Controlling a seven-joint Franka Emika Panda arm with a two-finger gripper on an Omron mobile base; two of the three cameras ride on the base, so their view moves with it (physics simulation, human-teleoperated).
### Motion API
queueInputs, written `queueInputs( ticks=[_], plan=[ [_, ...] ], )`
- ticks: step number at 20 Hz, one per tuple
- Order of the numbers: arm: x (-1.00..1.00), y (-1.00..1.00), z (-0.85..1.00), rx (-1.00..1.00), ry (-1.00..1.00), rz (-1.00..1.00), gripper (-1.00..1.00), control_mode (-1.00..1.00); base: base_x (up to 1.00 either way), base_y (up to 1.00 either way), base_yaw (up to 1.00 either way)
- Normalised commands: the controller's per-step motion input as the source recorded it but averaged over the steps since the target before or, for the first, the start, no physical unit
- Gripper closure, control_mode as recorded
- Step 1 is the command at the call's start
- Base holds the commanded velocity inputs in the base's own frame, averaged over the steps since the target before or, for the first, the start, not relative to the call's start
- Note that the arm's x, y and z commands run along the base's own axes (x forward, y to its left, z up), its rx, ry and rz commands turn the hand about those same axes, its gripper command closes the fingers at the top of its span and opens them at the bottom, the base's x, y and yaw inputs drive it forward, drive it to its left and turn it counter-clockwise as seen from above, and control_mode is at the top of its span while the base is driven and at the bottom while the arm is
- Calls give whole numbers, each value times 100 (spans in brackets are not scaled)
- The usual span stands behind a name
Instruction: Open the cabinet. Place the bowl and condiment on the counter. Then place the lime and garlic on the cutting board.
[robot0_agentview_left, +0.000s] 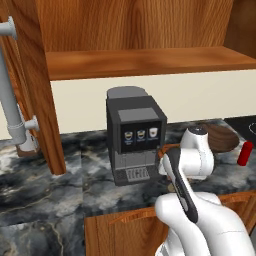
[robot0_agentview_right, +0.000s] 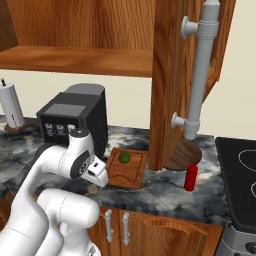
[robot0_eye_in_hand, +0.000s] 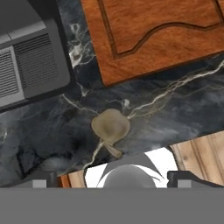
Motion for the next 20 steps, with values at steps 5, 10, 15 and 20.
queueInputs(
  ticks=[5, 10, 15, 20],
  plan=[
    [0, 0, -32, 4, 13, 0, -100, -100, 0, 0, 0],
    [22, 0, -47, 2, 7, 0, -100, -100, 0, 0, 0],
    [41, 0, -52, 0, 4, 1, -100, -100, 0, 0, 0],
    [16, 0, -59, 0, 1, 2, -100, -100, 0, 0, 0]
  ],
)
